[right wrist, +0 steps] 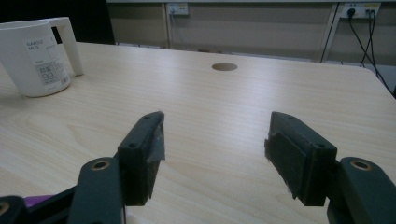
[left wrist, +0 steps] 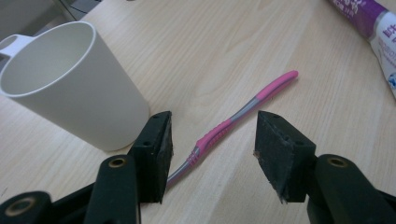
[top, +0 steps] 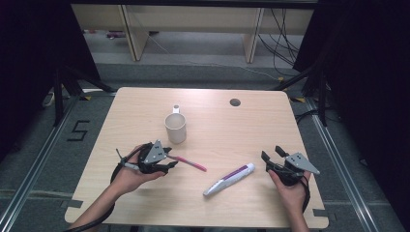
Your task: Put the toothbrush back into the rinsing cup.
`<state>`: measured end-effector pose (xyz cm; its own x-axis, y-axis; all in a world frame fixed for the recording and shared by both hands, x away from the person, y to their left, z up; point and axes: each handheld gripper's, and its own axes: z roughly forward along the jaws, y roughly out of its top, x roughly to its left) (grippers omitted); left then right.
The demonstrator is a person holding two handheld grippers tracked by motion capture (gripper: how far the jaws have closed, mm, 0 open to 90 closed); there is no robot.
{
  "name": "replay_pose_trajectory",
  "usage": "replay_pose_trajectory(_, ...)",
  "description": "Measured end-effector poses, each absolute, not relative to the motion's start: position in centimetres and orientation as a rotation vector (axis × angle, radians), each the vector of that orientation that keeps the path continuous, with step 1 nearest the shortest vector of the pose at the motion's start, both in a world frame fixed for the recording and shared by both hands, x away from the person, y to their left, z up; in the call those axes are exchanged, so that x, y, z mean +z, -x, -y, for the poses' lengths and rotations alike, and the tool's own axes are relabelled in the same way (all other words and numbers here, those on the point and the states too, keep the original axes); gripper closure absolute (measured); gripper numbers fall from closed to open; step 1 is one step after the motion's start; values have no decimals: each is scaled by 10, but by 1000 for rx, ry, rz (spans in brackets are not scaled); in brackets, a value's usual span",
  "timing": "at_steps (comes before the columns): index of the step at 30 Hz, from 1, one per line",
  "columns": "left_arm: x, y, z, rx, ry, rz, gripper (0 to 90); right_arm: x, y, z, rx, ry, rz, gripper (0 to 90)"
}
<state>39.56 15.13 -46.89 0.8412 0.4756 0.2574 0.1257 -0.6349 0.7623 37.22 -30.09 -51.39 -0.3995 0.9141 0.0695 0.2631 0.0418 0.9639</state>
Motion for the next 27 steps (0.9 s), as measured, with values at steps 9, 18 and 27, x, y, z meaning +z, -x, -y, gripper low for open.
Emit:
replay_pose_trajectory(9,-465,-407,-145,571,-2263,-408,487,-514,-374,302,1391,-1160,-1731,372)
replay_pose_trajectory(18,-468,-405,-133,545,-2269,-388,502,-514,-374,303,1361,-1149,-1720,370)
replay_pose_trajectory(27,-468,-409,-126,543,-2292,-371,503,-514,-376,300,1375,-1178,-1733,386)
